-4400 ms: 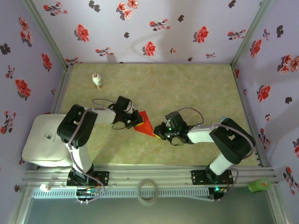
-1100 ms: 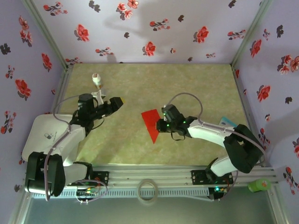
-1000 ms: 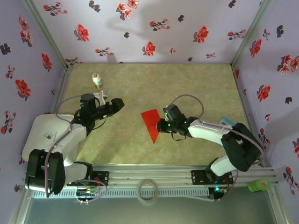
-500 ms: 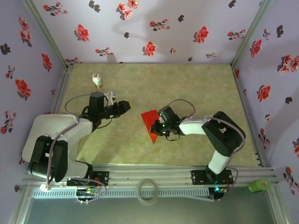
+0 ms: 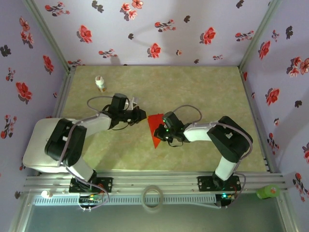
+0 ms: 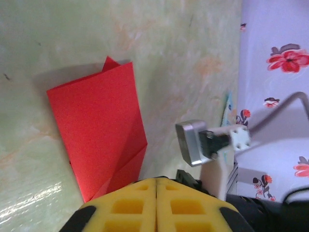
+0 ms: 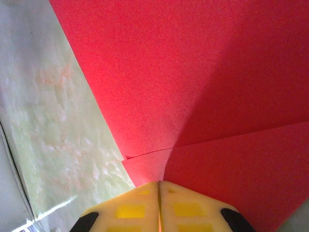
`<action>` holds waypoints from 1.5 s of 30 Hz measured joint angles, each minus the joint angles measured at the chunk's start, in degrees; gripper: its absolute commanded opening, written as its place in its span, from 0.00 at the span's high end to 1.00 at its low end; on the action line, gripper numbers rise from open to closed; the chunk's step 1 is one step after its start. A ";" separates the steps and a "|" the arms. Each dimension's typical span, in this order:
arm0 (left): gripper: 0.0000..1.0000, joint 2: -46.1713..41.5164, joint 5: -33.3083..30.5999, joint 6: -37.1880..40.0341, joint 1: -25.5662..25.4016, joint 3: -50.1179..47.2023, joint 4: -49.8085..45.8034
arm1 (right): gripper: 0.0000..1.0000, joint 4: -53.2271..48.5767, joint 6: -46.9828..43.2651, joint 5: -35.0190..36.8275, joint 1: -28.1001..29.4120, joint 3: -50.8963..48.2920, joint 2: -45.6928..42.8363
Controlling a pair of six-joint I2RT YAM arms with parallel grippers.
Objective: Fold a paper plane with a square sheet of paper (pick it up from the middle)
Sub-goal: Turn over the paper at the center of the table.
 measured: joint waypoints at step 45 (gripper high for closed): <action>1.00 15.34 -2.40 0.37 -2.97 4.63 1.03 | 0.65 -6.01 1.33 -0.07 -10.93 -3.67 -8.66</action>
